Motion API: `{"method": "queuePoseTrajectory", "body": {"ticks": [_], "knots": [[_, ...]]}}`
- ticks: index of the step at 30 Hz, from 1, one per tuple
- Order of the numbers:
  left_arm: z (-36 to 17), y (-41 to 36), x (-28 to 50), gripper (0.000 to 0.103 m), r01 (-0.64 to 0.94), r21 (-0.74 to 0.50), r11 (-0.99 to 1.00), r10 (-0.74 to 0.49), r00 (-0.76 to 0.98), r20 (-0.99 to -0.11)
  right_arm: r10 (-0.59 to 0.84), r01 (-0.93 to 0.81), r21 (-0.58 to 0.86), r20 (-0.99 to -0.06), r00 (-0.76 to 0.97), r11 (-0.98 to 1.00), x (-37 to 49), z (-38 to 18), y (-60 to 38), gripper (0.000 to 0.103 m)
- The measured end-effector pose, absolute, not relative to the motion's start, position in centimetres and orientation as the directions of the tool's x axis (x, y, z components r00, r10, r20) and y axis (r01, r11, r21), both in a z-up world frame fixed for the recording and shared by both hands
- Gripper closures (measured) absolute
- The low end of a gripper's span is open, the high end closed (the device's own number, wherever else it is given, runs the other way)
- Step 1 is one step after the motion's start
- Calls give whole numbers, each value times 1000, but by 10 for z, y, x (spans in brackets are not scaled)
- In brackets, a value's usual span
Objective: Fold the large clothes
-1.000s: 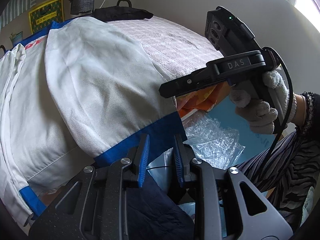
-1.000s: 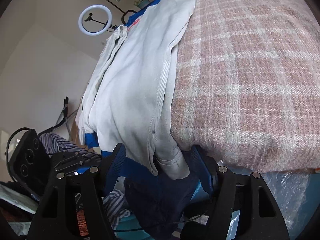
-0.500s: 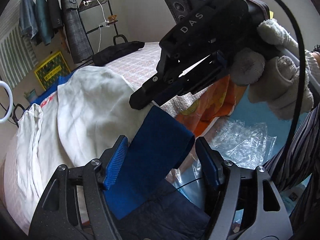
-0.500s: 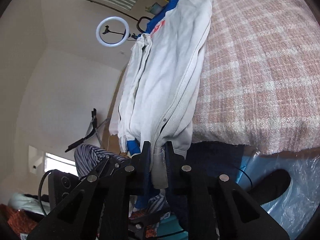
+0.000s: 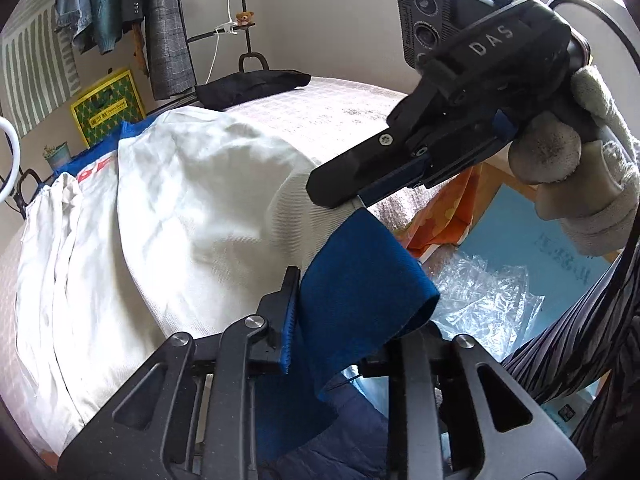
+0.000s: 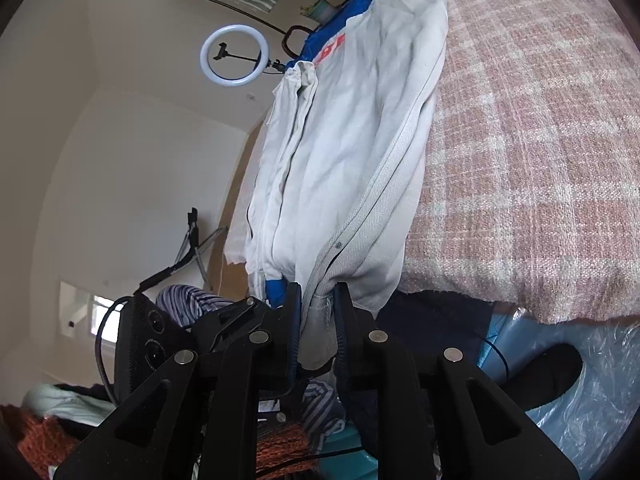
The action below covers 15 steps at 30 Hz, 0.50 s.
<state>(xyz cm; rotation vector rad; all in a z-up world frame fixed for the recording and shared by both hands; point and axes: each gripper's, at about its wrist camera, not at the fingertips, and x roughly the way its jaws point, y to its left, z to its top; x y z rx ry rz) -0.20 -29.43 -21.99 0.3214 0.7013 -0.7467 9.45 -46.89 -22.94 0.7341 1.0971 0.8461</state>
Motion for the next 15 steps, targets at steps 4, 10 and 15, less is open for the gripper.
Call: {"method": "queuePoseTrajectory", "body": {"ticks": [4,10,15], "knots": [[-215,-274,13,83,675,-126,727,-560,476,-678,840,-229,815,-477,258,533,98,-218,-477,65],[-202,-253,19,84,644,-212,735,-596,463,-656,789,-160,820,-446,422,549,115,-205,-526,50],[-190,-244,20,84,625,-256,738,-615,465,-637,718,-74,813,-463,520,578,167,-199,-543,43]]}}
